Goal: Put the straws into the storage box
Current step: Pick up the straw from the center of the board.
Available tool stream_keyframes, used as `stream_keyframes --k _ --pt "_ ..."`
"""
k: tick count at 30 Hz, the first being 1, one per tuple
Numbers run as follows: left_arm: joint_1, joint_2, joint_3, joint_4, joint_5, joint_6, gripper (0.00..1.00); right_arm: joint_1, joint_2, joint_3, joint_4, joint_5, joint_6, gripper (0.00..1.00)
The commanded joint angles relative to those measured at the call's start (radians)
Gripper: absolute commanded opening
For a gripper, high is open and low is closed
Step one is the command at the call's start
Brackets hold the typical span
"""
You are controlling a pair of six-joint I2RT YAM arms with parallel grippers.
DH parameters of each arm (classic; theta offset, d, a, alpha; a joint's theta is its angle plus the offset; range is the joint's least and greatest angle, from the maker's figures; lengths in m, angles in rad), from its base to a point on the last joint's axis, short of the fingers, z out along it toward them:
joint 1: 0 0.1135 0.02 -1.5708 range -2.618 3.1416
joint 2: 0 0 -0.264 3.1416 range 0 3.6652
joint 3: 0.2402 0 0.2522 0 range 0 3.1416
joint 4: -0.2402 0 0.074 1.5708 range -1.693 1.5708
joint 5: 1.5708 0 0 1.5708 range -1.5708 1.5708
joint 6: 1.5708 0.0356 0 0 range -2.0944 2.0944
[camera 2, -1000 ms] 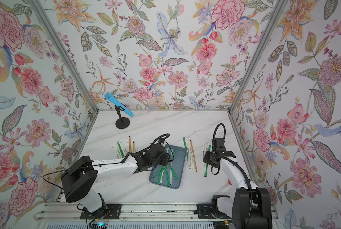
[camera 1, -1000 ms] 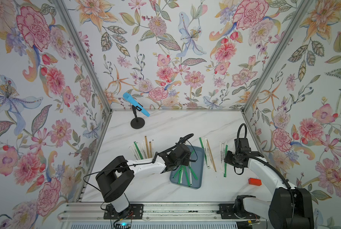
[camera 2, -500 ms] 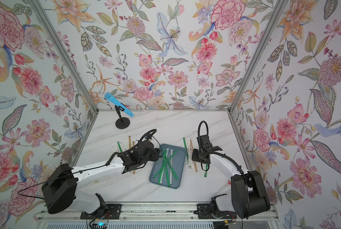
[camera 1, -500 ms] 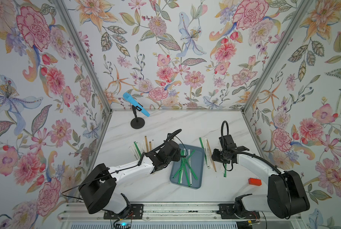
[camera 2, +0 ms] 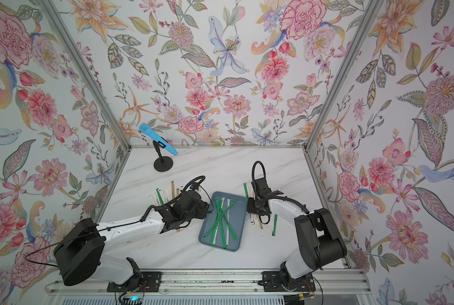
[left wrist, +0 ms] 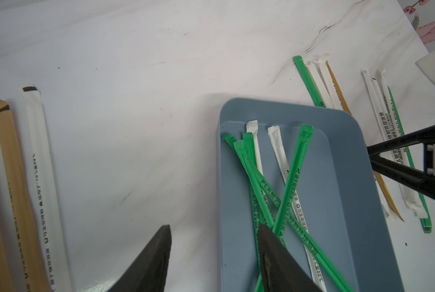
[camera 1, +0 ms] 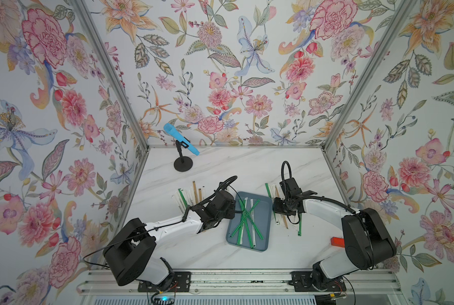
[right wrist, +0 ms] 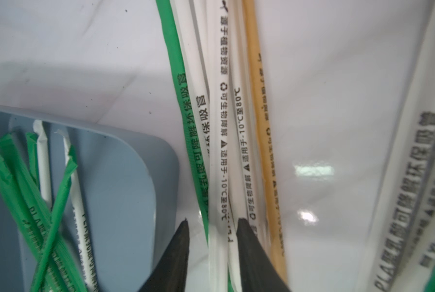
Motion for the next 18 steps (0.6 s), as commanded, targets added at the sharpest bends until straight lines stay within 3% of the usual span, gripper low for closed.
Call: stream_keyframes --k 1,5,11,18 --pt "0.002 0.017 -0.013 0.016 0.009 0.022 0.58 0.003 0.024 0.016 -0.004 0.037 0.006 0.27" --pt "0.002 0.035 -0.018 0.021 0.016 0.020 0.58 0.004 0.030 0.016 -0.013 0.057 -0.004 0.22" --pt "0.001 0.039 -0.018 0.020 0.015 0.016 0.58 0.006 -0.011 0.021 -0.033 0.057 0.000 0.05" --pt "0.006 0.027 -0.025 0.004 -0.011 0.017 0.58 0.018 -0.147 0.004 -0.082 0.080 0.021 0.00"
